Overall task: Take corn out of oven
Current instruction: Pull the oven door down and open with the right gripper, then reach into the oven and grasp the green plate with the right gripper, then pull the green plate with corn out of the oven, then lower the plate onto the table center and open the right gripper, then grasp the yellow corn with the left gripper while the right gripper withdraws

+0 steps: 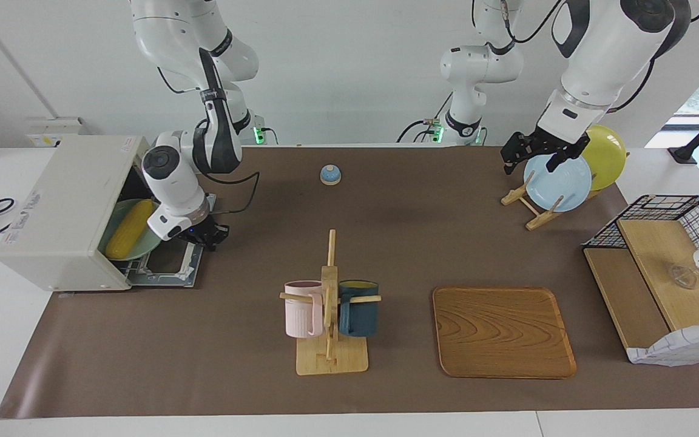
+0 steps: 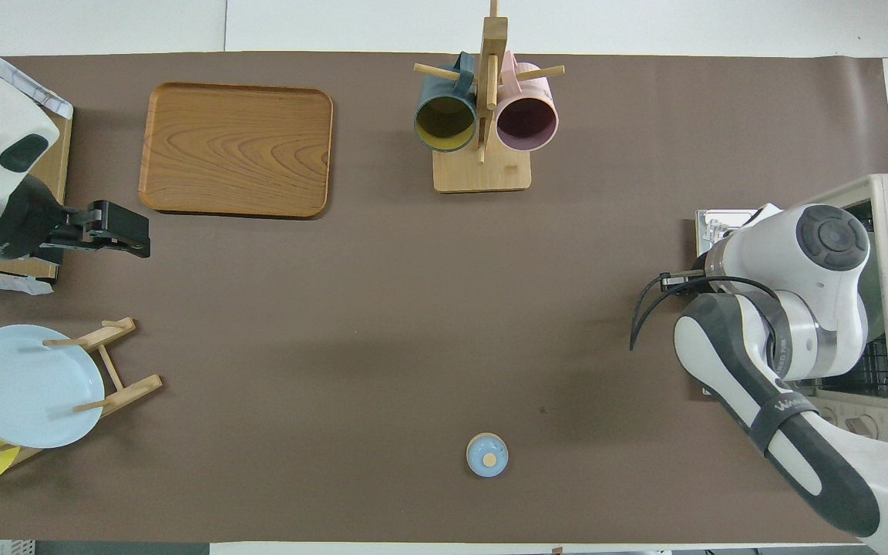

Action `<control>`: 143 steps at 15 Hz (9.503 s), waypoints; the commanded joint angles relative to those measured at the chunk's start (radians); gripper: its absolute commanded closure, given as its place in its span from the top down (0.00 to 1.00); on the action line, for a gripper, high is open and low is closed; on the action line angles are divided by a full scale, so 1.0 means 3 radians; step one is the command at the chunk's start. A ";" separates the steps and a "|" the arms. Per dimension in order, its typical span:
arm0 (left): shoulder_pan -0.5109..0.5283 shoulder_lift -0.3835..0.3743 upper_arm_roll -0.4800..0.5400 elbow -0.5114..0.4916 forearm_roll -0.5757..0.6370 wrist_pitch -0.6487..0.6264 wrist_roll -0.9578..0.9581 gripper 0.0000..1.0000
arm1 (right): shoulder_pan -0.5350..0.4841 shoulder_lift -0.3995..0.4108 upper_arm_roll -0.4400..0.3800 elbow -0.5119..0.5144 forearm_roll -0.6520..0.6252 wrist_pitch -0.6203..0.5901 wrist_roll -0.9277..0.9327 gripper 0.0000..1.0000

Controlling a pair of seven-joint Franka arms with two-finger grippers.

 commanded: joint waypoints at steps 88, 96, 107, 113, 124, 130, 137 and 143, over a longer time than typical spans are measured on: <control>0.0001 -0.0053 0.0057 -0.0063 -0.0127 0.0175 0.0059 1.00 | 0.2092 0.1066 0.0026 0.1821 0.0038 -0.0521 0.2773 0.52; -0.0111 -0.0022 0.0036 -0.0129 -0.0137 0.0230 0.0044 1.00 | 0.1740 0.0642 0.0000 0.2113 -0.0043 -0.1323 0.2130 0.68; -0.1394 0.0494 0.0042 -0.0446 -0.0229 0.1150 -0.0907 1.00 | 0.0554 -0.0243 -0.0005 0.0396 -0.0273 -0.1142 0.1102 0.00; -0.1997 0.0954 0.0036 -0.0661 -0.0260 0.2086 -0.1286 1.00 | 0.0389 -0.0147 -0.0005 0.0108 -0.0625 -0.0635 0.1029 0.00; -0.2213 0.1645 0.0052 -0.0369 0.0159 0.2552 -0.1373 1.00 | 0.0302 0.0063 -0.0005 0.0108 -0.1276 -0.0603 0.1019 0.00; -0.2213 0.1635 0.0052 -0.0436 0.0154 0.2578 -0.1393 0.27 | 0.0287 0.0084 -0.0010 0.0108 -0.1571 -0.0659 0.0999 0.00; -0.2127 0.1579 0.0062 -0.0319 0.0017 0.2292 -0.1460 0.00 | 0.0282 0.0053 0.0015 0.0398 -0.1741 -0.1210 0.0877 0.00; -0.1325 0.1042 0.0052 -0.0252 -0.0025 0.1500 -0.1246 0.00 | -0.0050 -0.0355 0.0000 0.0635 -0.1404 -0.1595 -0.0324 0.00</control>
